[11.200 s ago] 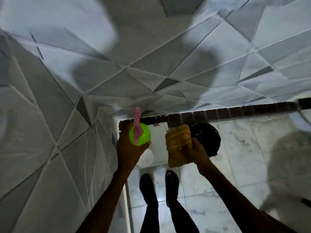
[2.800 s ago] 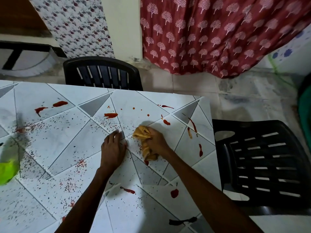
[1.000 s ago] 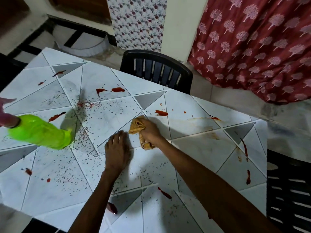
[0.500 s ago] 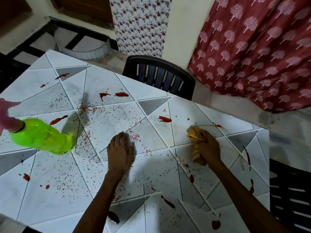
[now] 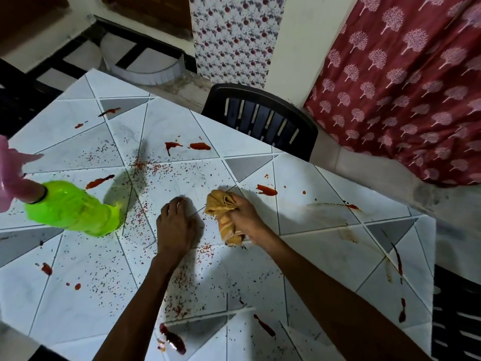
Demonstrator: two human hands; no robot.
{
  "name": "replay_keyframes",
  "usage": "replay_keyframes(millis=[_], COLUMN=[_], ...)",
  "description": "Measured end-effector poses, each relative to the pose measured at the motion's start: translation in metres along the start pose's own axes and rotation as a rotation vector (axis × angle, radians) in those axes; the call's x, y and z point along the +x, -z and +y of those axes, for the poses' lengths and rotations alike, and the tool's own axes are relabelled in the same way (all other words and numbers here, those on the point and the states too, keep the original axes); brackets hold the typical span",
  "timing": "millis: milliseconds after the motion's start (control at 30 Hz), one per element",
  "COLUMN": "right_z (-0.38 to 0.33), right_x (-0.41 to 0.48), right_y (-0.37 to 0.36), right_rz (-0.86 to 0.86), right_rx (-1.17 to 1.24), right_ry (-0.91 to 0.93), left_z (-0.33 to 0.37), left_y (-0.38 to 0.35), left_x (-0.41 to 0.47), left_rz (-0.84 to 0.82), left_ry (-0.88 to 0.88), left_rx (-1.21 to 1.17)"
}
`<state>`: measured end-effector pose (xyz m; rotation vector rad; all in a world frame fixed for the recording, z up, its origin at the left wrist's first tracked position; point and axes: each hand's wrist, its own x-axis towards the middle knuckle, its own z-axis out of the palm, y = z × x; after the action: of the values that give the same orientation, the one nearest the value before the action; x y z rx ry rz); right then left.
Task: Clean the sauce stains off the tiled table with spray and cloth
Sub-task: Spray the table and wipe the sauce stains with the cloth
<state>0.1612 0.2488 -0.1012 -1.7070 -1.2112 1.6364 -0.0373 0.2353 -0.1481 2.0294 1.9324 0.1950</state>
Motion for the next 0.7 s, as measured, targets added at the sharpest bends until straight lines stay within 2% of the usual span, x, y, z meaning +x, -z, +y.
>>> replay_keyframes(millis=[200,300,400,500,600,700], right_z=[-0.023,-0.023,-0.010,-0.001,-0.027,-0.042], right_x=[-0.015,0.008,0.051,0.091,0.089,0.077], right_y=[0.085,0.129,0.147,0.118,0.047,-0.020], right_rz=[0.192,0.363,0.481,0.452,0.353,0.132], right_rx=[0.177,-0.027,-0.185,-0.244,-0.203,-0.259], right_ry=[0.058,0.064,-0.021,-0.070,0.034,0.140], left_z=[-0.001,-0.002,-0.006,-0.010,-0.017,-0.024], left_y=[-0.003,-0.003,-0.002,0.000,0.000,0.001], left_x=[-0.001,0.001,0.004,0.004,0.004,0.001], left_rz=[0.072,0.091,0.073,0.051,0.065,0.138], left_ry=[0.002,0.008,0.012,-0.005,-0.021,0.031], left_rx=[-0.012,-0.038,-0.060,-0.081,-0.191,-0.408])
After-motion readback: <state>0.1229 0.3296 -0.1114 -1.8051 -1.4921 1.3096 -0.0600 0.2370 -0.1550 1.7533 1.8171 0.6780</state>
